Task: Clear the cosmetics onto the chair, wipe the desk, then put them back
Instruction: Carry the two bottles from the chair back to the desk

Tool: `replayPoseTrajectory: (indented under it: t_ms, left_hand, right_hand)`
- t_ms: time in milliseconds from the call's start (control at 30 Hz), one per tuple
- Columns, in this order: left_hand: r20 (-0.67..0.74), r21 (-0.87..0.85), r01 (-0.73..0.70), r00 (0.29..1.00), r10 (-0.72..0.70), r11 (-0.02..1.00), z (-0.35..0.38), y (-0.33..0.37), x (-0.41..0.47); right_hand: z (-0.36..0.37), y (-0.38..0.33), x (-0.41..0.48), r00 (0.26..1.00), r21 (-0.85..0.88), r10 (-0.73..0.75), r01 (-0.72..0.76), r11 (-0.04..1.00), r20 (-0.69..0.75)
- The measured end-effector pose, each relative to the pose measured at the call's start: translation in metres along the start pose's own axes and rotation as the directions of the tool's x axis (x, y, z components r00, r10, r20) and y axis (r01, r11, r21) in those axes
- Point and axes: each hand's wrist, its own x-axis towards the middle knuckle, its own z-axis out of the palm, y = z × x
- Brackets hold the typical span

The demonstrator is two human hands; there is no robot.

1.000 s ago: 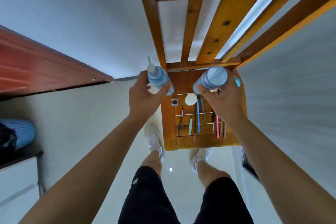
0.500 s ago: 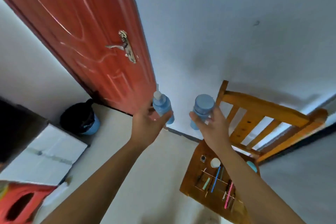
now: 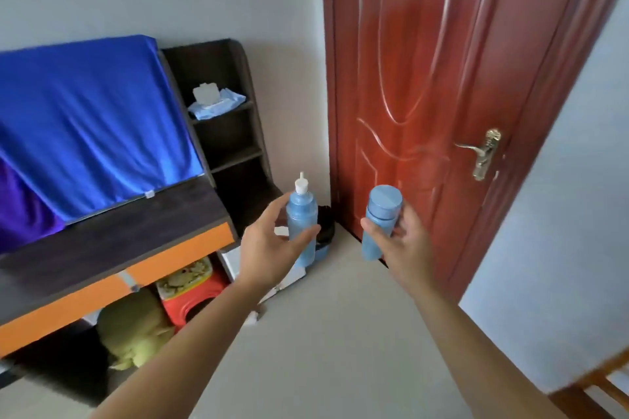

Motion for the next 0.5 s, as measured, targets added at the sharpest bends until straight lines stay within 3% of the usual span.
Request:
replayPoseTrajectory:
  t_ms: [200,500]
  left_hand:
    - [-0.255,0.072,0.15,0.959,-0.127,0.986,-0.13,-0.076,-0.01]
    - [-0.381,0.038,0.328,0.878,-0.29,0.944,-0.21,-0.177,0.013]
  right_hand:
    - [0.161,-0.013,0.002,0.957,0.039,0.006,-0.018,0.999,0.289]
    - [0.325,0.022,0.027,0.857,0.063,0.061,-0.108,0.992,0.511]
